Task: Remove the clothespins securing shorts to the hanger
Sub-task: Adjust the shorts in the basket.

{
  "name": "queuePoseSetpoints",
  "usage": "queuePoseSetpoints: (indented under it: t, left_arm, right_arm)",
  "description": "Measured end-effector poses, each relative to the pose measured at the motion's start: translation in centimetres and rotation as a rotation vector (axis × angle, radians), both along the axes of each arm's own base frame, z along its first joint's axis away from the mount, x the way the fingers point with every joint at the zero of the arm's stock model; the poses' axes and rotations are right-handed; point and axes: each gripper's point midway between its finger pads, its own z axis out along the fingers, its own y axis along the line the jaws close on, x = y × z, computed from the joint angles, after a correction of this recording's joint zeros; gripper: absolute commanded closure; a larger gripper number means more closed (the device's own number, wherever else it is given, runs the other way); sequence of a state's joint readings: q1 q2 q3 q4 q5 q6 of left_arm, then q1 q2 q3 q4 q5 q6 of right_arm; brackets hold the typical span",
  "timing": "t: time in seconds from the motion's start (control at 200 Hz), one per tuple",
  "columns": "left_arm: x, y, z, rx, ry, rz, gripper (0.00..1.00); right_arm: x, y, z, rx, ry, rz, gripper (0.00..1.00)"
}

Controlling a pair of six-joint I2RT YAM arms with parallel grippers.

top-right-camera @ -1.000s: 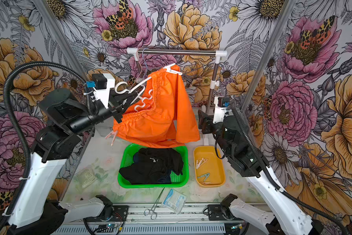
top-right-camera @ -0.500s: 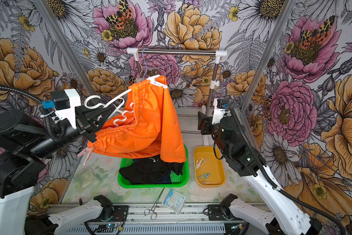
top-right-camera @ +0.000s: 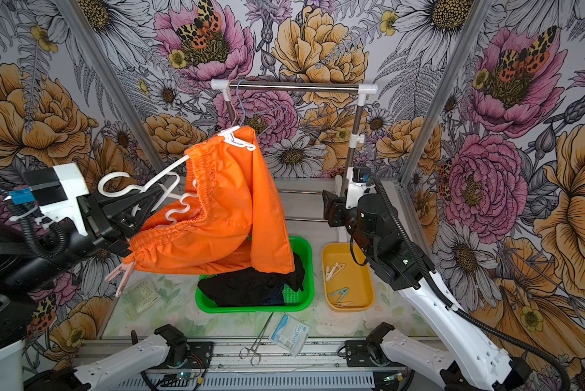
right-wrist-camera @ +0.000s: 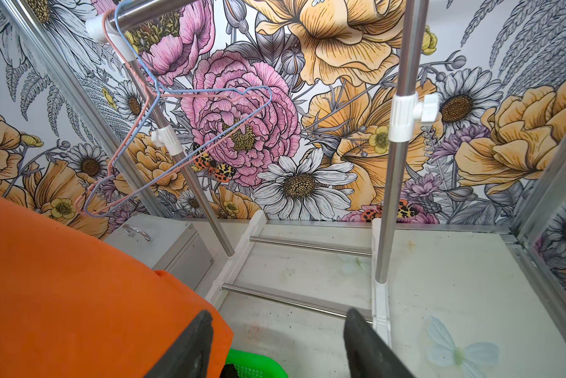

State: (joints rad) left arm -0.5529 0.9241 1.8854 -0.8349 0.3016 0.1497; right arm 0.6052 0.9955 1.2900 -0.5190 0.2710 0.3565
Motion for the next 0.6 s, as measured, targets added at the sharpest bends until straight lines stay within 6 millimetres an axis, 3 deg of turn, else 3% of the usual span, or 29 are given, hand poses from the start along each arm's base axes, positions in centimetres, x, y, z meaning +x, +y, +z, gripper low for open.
queuePoseSetpoints:
  t: [0.21, 0.6]
  left_arm:
    - [-0.4, 0.3, 0.1, -0.001, 0.008, 0.000, 1.00]
    - [-2.6, 1.7, 1.7, -0.035, -0.048, 0.005, 1.00]
  right_arm:
    - [0.7, 0.9, -1.3, -0.016, 0.037, 0.021, 0.36]
    - [0.7, 1.3, -1.2, -0.001, 0.036, 0.038, 0.37]
